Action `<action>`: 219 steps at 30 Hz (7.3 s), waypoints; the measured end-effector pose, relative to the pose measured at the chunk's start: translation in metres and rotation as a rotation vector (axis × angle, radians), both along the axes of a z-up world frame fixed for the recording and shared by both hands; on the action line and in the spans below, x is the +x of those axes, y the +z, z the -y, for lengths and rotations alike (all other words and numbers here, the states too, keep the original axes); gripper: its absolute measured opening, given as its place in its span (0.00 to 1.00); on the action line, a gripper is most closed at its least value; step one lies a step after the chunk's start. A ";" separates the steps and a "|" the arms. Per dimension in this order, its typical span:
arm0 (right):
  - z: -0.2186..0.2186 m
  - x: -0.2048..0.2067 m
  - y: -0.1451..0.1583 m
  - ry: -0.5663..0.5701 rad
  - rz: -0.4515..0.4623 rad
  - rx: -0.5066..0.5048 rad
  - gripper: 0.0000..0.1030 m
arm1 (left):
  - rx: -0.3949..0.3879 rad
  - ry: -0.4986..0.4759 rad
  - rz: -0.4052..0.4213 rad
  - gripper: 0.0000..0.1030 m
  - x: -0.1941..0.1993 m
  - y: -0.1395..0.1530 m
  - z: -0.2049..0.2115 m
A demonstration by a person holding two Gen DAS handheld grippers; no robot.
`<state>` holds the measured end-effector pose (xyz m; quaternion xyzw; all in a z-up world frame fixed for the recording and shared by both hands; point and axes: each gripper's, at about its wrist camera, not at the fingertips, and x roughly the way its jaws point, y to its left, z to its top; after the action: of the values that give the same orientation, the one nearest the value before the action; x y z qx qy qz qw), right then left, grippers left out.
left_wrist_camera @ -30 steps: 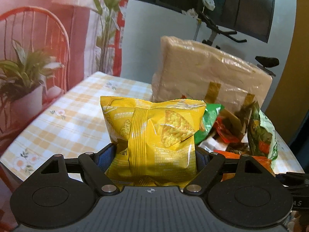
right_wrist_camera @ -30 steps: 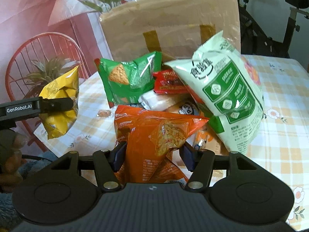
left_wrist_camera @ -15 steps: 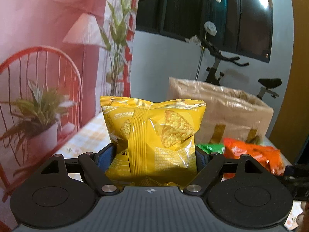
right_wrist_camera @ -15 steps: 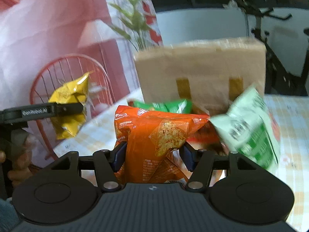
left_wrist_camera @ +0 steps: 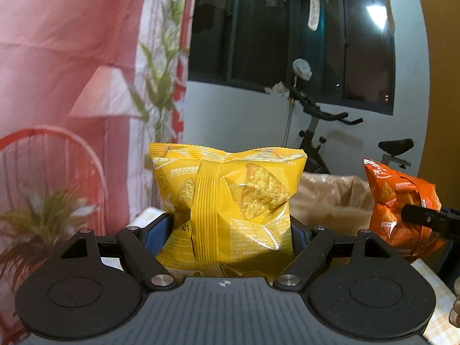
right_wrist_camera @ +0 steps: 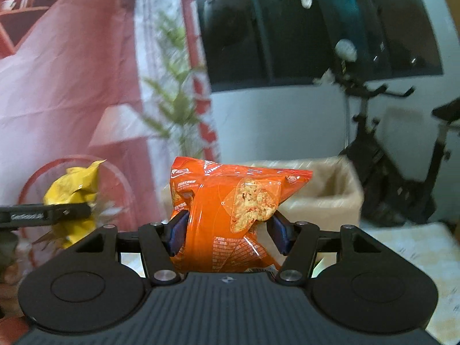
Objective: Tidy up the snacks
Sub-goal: 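Lift the yellow bag with the left gripper while the right gripper carries the orange bag over the box, then open the left gripper over the box while the right gripper drops the orange bag inside, then move both grippers back down to the snack pile, then grasp the small clear wrapped snack with the left gripper while the right gripper grasps the white-green vegetable bag, then lift the small snack with the left gripper while the right gripper carries the vegetable bag to the box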
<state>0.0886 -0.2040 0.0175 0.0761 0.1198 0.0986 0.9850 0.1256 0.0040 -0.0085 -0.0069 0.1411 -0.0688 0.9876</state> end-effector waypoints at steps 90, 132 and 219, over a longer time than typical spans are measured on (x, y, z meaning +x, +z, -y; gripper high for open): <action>-0.013 -0.013 -0.078 0.056 -0.289 -0.333 0.95 | -0.116 0.004 -0.245 0.83 0.067 -0.067 -0.014; 0.004 0.007 -0.138 -0.105 -0.385 -0.391 0.72 | 0.075 -0.266 -0.559 0.38 0.108 -0.161 -0.026; 0.031 0.177 -0.019 -0.046 -0.200 -0.199 0.70 | -0.036 -0.299 -0.217 0.35 0.216 -0.024 0.074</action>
<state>0.2654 -0.2348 -0.0020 -0.0099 0.2246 0.0553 0.9728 0.3413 -0.0701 -0.0326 -0.0110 0.2452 -0.2160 0.9450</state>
